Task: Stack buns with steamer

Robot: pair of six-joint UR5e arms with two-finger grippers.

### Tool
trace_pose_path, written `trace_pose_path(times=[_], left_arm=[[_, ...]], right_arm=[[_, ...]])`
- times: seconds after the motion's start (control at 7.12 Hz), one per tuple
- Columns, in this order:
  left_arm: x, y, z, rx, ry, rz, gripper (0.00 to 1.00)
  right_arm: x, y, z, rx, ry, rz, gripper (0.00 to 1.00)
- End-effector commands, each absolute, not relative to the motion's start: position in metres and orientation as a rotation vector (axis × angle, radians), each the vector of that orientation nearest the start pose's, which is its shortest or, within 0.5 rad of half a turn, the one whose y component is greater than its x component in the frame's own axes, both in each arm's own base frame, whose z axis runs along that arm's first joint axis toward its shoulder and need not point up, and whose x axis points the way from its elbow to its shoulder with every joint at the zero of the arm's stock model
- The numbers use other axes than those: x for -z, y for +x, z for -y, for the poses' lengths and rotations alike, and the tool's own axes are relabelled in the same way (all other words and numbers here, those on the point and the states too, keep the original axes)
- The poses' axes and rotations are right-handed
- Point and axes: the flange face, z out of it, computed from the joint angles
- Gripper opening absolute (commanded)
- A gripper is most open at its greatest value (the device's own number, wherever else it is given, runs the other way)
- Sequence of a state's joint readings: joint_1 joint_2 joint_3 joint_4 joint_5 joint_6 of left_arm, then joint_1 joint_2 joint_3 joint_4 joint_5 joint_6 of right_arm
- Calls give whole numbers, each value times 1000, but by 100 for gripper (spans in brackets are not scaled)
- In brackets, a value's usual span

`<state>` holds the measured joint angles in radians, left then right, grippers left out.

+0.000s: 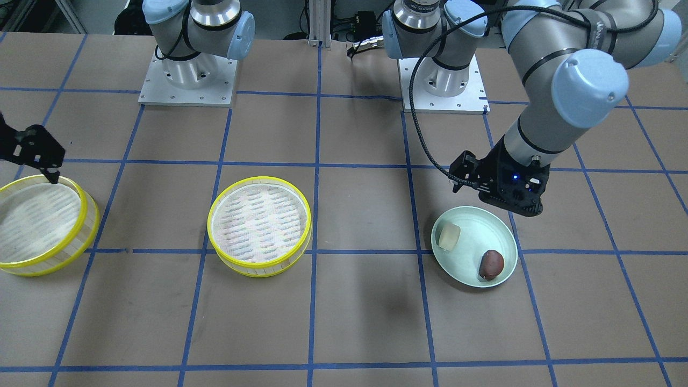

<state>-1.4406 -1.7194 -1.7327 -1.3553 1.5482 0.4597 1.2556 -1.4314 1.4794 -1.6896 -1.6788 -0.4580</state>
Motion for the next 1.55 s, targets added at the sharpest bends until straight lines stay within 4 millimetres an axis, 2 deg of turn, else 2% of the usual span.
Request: trace_pose_path(times=[0.0, 0.14, 0.28, 0.42, 0.56, 0.7, 0.98, 1.12, 1.4], left_arm=[[-294, -65, 547, -235, 564, -3165, 96], [-273, -65, 548, -316, 572, -3172, 97], [-257, -60, 553, -339, 590, -3179, 96], [-244, -49, 561, -337, 593, -3181, 83], [-232, -42, 567, -322, 735, -3161, 79], [-217, -31, 569, -358, 716, -3178, 79], [-205, -33, 569, -399, 681, -3214, 79], [-199, -37, 570, -399, 569, -3291, 79], [-192, -37, 570, -426, 537, -3289, 76]], right_arm=[[-397, -184, 597, -59, -393, -3284, 100], [-349, -234, 604, -28, -474, -3212, 100], [-310, -270, 602, -13, -526, -3185, 100], [-271, -289, 600, 9, -587, -3151, 100], [-240, -309, 595, 61, -633, -3107, 100], [-226, -319, 591, 56, -644, -3088, 94], [-225, -326, 584, 23, -719, -3071, 14], [-223, -324, 581, -13, -715, -3050, 0], [-222, -324, 577, -40, -701, -3023, 0]])
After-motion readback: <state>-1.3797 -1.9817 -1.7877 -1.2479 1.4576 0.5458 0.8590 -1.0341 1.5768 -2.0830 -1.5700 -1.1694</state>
